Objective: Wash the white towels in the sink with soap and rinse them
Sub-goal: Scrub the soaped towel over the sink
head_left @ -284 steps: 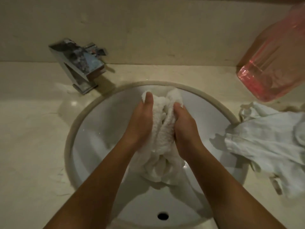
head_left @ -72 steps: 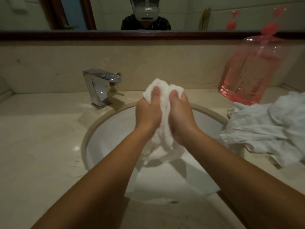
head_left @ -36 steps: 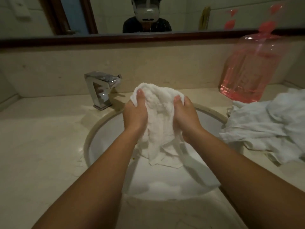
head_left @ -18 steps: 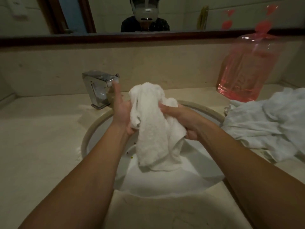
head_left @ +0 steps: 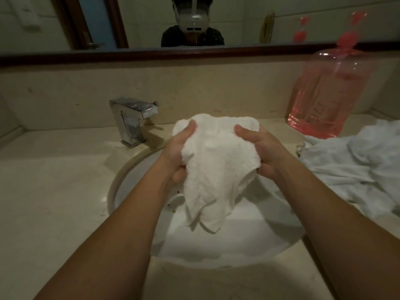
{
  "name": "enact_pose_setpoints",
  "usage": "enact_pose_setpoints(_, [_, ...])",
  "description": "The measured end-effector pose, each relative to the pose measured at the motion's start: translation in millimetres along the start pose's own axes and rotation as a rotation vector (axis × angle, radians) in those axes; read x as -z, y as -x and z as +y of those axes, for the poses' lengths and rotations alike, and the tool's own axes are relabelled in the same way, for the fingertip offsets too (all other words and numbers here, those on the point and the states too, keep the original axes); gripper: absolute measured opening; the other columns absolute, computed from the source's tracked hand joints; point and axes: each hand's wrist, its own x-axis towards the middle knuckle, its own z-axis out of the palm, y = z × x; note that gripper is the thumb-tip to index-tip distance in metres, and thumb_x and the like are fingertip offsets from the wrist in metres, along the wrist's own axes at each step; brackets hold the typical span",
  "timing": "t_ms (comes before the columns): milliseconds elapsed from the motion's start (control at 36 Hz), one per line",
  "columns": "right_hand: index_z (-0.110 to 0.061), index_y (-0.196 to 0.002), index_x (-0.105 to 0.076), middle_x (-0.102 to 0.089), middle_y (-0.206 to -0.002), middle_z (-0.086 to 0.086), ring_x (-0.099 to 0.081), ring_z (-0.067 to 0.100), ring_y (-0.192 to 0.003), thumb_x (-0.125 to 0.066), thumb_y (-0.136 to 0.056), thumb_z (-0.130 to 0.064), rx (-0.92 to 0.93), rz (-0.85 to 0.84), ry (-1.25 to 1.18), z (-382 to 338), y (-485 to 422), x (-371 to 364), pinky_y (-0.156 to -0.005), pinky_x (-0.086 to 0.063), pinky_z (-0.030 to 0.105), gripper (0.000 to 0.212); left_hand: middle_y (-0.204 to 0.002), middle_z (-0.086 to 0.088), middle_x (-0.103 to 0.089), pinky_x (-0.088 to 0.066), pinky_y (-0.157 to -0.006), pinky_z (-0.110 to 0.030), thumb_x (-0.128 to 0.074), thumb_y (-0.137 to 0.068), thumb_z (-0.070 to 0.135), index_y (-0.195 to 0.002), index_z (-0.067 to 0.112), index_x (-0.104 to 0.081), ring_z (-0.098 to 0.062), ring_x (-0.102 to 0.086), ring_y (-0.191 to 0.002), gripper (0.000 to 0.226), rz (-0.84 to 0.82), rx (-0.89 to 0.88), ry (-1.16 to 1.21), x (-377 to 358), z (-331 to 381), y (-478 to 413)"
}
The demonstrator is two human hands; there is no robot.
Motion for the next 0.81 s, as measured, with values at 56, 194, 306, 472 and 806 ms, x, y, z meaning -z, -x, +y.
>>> enact_pose_setpoints(56, [-0.012, -0.131, -0.065, -0.076, -0.122, 0.014, -0.078, 0.029, -0.103, -0.075, -0.096, -0.007, 0.046, 0.074, 0.188, -4.7, -0.3, 10.0, -0.079, -0.067, 0.043, 0.037, -0.113, -0.015, -0.078, -0.063, -0.081, -0.040, -0.038, -0.108, 0.059, -0.126, 0.011, -0.072, -0.033, -0.077, -0.100, 0.062, -0.036, -0.004, 0.140, 6.3, 5.7, -1.6])
enact_pose_setpoints(194, [-0.022, -0.135, -0.062, -0.073, -0.123, 0.003, -0.074, 0.027, -0.109, -0.075, -0.098, -0.025, 0.141, 0.229, 0.448, 9.0, -3.3, -7.8, -0.096, -0.062, 0.051, 0.039, -0.132, -0.021, -0.071, -0.051, -0.107, -0.054, -0.047, -0.104, 0.064, -0.138, 0.009, -0.067, -0.042, -0.070, -0.118, 0.068, 0.063, -0.015, 0.190, 6.7, -0.5, -8.4])
enact_pose_setpoints(306, [-0.024, -0.142, -0.057, -0.073, -0.127, 0.005, -0.073, 0.028, -0.114, -0.053, -0.102, -0.058, 0.000, 0.109, 0.173, 24.4, 7.9, -52.9, -0.097, -0.060, 0.050, 0.053, -0.121, -0.010, -0.077, -0.060, -0.097, -0.054, -0.062, -0.081, 0.086, -0.131, 0.022, -0.069, -0.032, -0.076, -0.109, 0.082, 0.286, -0.132, -0.092, -11.0, -13.3, -11.3])
enact_pose_setpoints(472, [-0.035, -0.127, -0.053, -0.070, -0.121, -0.002, -0.070, 0.022, -0.112, -0.038, -0.113, -0.045, 0.129, 0.186, 0.186, 27.9, 15.2, -68.8, -0.100, -0.058, 0.046, 0.023, -0.099, 0.012, -0.075, -0.059, -0.075, -0.021, -0.049, -0.107, 0.056, -0.108, 0.028, -0.070, -0.002, -0.072, -0.091, 0.035, 0.416, -0.442, -0.371, -27.3, -19.9, -11.2])
enact_pose_setpoints(806, [-0.031, -0.114, -0.056, -0.068, -0.114, -0.001, -0.069, 0.016, -0.102, -0.038, -0.114, -0.038, 0.213, 0.314, 0.197, 6.1, 15.5, -73.9, -0.095, -0.060, 0.041, 0.019, -0.088, 0.015, -0.073, -0.054, -0.064, -0.012, -0.056, -0.107, 0.047, -0.097, 0.026, -0.070, 0.012, -0.069, -0.071, 0.028, 0.387, -0.486, -0.428, -42.4, -26.9, -7.5])
